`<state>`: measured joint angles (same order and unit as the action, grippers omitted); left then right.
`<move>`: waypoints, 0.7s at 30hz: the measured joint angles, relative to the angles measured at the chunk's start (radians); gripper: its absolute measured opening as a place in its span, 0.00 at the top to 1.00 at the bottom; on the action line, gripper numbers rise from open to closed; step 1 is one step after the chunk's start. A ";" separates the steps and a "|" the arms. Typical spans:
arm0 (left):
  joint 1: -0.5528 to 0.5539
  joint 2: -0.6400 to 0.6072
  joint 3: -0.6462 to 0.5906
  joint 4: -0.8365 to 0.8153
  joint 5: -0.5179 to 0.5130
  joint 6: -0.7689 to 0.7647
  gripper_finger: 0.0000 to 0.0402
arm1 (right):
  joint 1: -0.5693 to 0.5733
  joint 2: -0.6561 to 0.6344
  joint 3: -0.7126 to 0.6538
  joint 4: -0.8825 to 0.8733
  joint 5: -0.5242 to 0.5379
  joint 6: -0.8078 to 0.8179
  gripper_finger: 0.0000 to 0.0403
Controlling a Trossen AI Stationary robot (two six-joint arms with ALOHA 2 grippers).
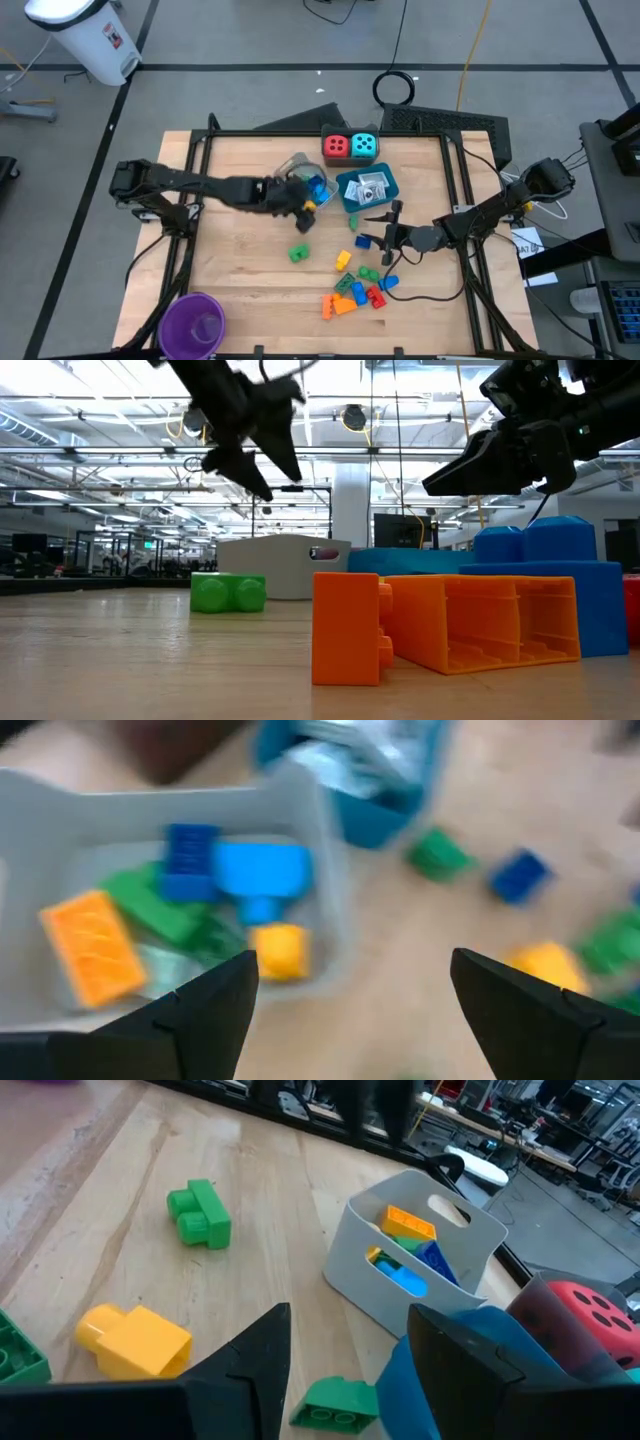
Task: Pick & Place Toys
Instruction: Put the green game piece into the gray bin
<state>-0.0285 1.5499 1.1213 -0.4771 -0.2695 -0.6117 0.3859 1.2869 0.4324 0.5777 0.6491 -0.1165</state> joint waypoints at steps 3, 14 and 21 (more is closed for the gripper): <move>-0.096 -0.001 0.000 -0.005 0.008 -0.026 0.16 | 0.000 0.000 0.000 0.001 0.000 0.000 0.58; -0.279 0.124 -0.026 -0.020 0.060 -0.113 0.16 | 0.002 0.000 0.000 0.011 -0.049 0.070 0.58; -0.268 0.270 -0.026 -0.033 0.059 -0.105 0.16 | 0.002 0.000 0.000 0.023 -0.105 0.051 0.58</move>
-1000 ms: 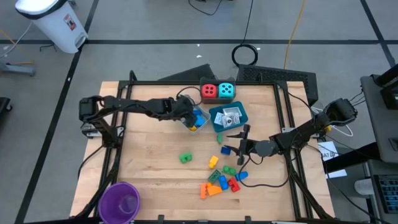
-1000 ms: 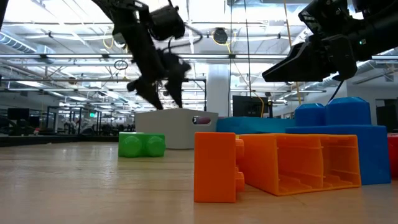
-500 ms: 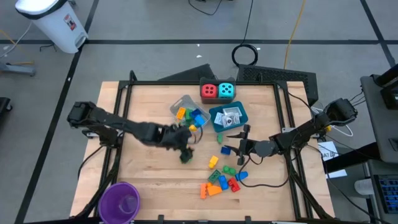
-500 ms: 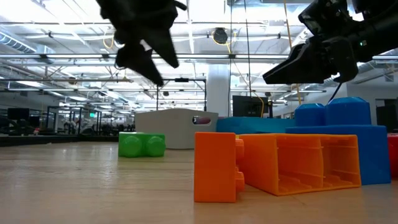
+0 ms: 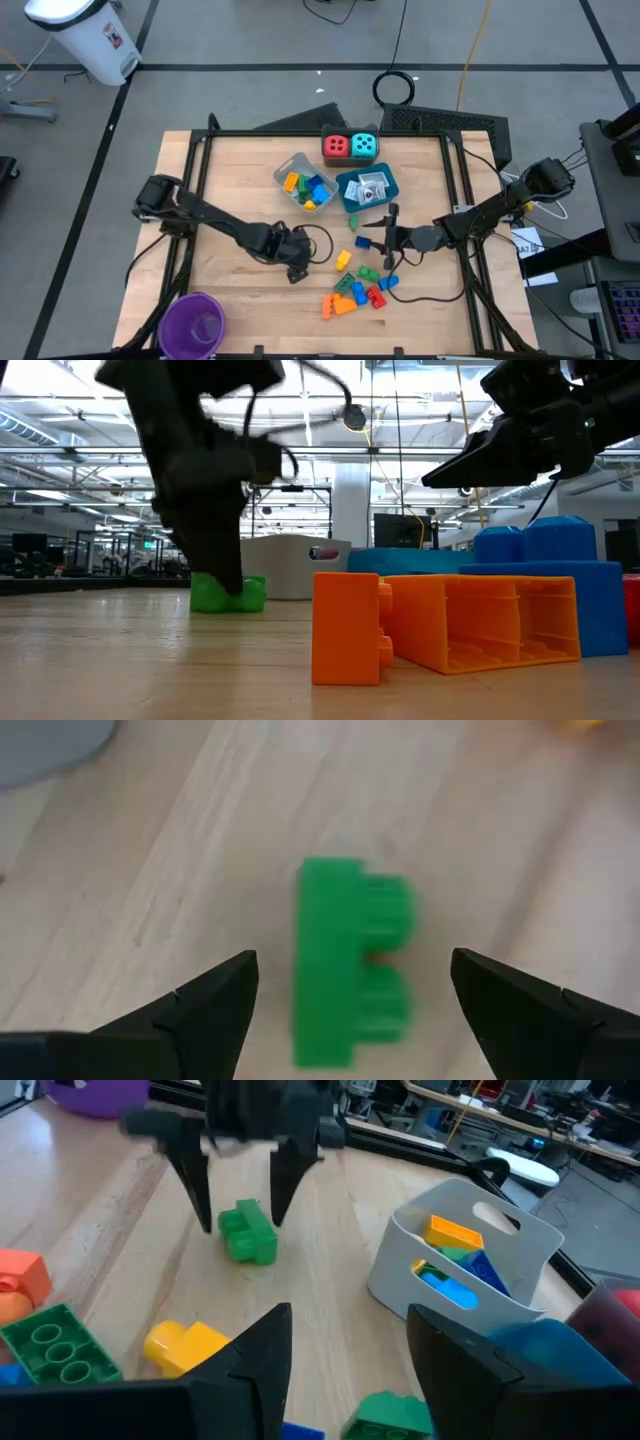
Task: Pick & Place Toys
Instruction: Put the green game piece into the gray bin
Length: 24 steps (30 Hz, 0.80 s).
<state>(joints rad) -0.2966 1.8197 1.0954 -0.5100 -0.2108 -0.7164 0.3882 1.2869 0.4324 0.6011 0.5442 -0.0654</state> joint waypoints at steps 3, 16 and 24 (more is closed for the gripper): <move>0.019 0.048 0.000 0.000 0.003 -0.006 0.16 | -0.001 0.000 0.000 0.000 0.000 -0.002 0.58; 0.054 0.044 0.001 0.011 0.069 0.028 0.58 | -0.002 0.000 0.000 -0.007 0.000 0.001 0.58; 0.078 -0.137 0.031 0.006 -0.005 0.126 0.57 | -0.002 0.000 0.000 -0.008 0.001 0.001 0.58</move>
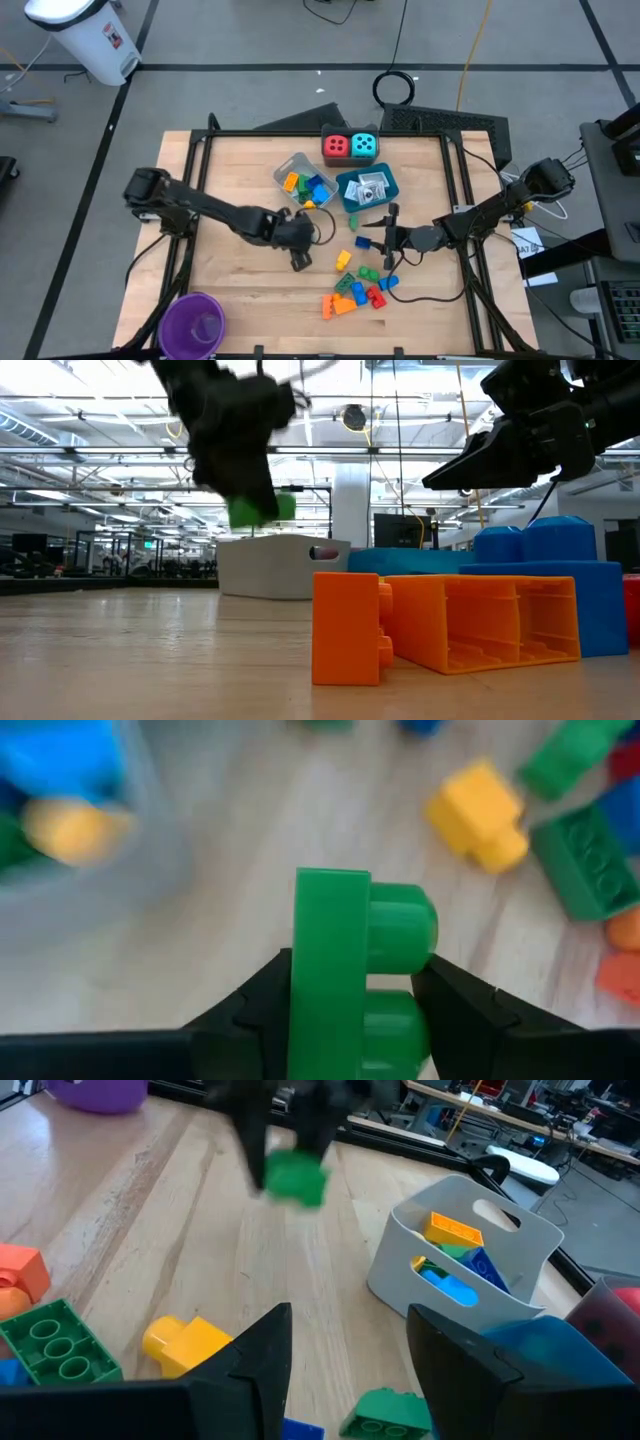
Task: Pick & Place Toys
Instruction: Put the green game piece into the gray bin
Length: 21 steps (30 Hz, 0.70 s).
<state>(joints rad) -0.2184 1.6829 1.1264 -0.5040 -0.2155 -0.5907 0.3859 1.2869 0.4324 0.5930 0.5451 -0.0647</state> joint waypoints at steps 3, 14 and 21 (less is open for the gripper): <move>0.016 -0.092 0.011 -0.009 -0.097 0.055 0.57 | 0.000 0.000 0.000 -0.001 0.000 0.000 0.58; 0.257 -0.183 0.008 0.017 -0.196 0.115 0.57 | 0.000 0.000 0.000 -0.001 0.000 0.000 0.58; 0.396 -0.040 -0.006 0.063 -0.155 0.126 0.57 | 0.000 0.000 0.000 -0.014 0.000 0.000 0.58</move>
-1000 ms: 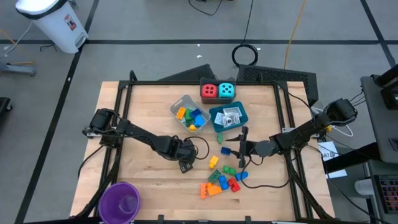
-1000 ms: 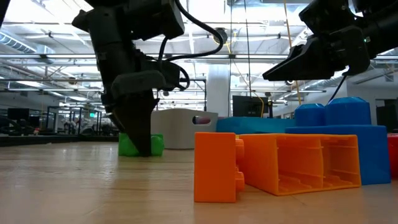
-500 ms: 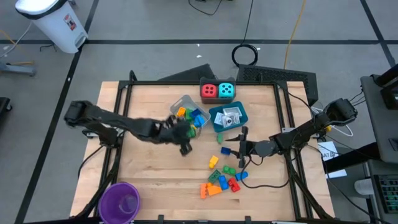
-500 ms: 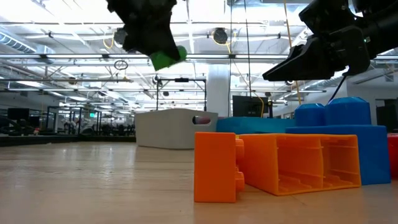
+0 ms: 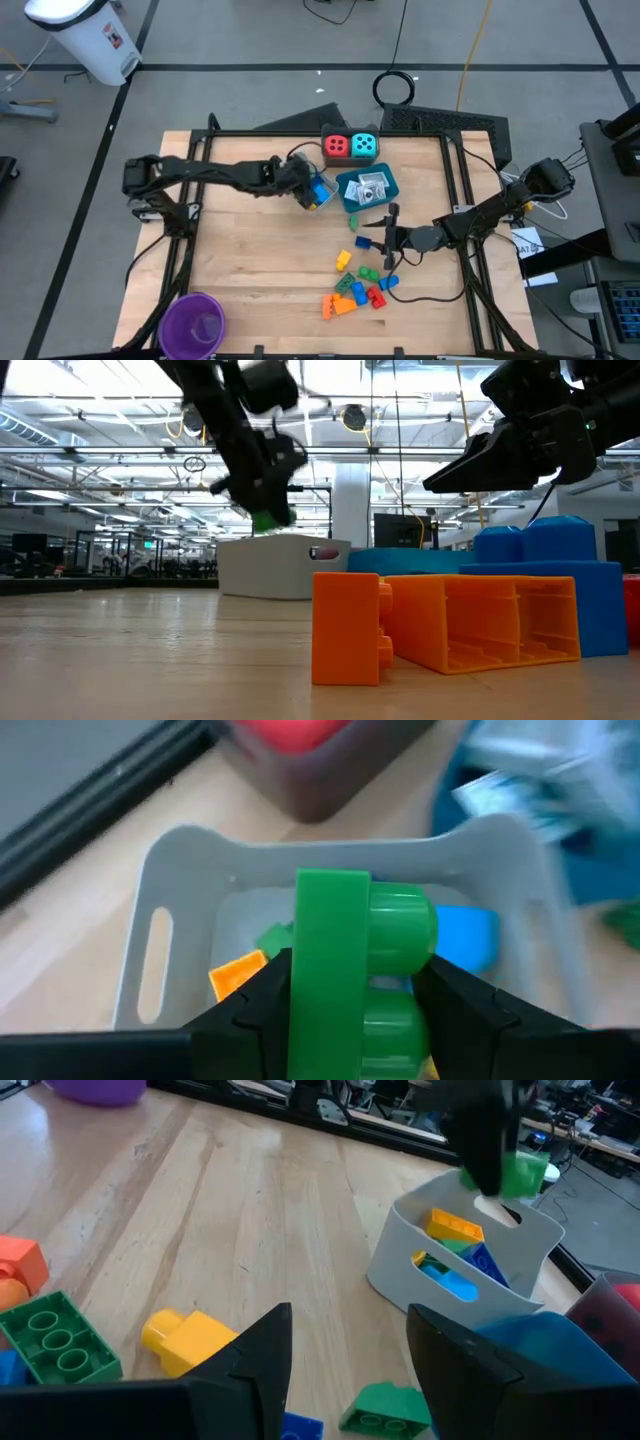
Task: Pick & Place Toys
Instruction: Put the green game piece into the gray bin, then put the blue game piece into the gray bin
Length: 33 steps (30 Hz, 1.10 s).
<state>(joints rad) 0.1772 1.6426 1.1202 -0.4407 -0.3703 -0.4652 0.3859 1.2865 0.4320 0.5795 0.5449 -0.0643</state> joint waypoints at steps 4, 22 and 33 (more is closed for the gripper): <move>0.052 0.080 0.000 0.027 0.014 -0.015 0.42 | 0.000 0.000 0.000 -0.002 0.000 0.000 0.58; 0.052 -0.010 0.002 0.027 0.308 0.018 0.20 | 0.002 0.000 0.000 -0.009 0.000 0.000 0.58; -0.192 -0.198 0.002 0.129 0.285 0.110 0.28 | 0.002 0.000 0.000 -0.020 0.000 0.036 0.58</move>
<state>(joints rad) -0.0150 1.4445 1.1217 -0.3115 -0.0856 -0.3550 0.3878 1.2865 0.4320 0.5598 0.5449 -0.0281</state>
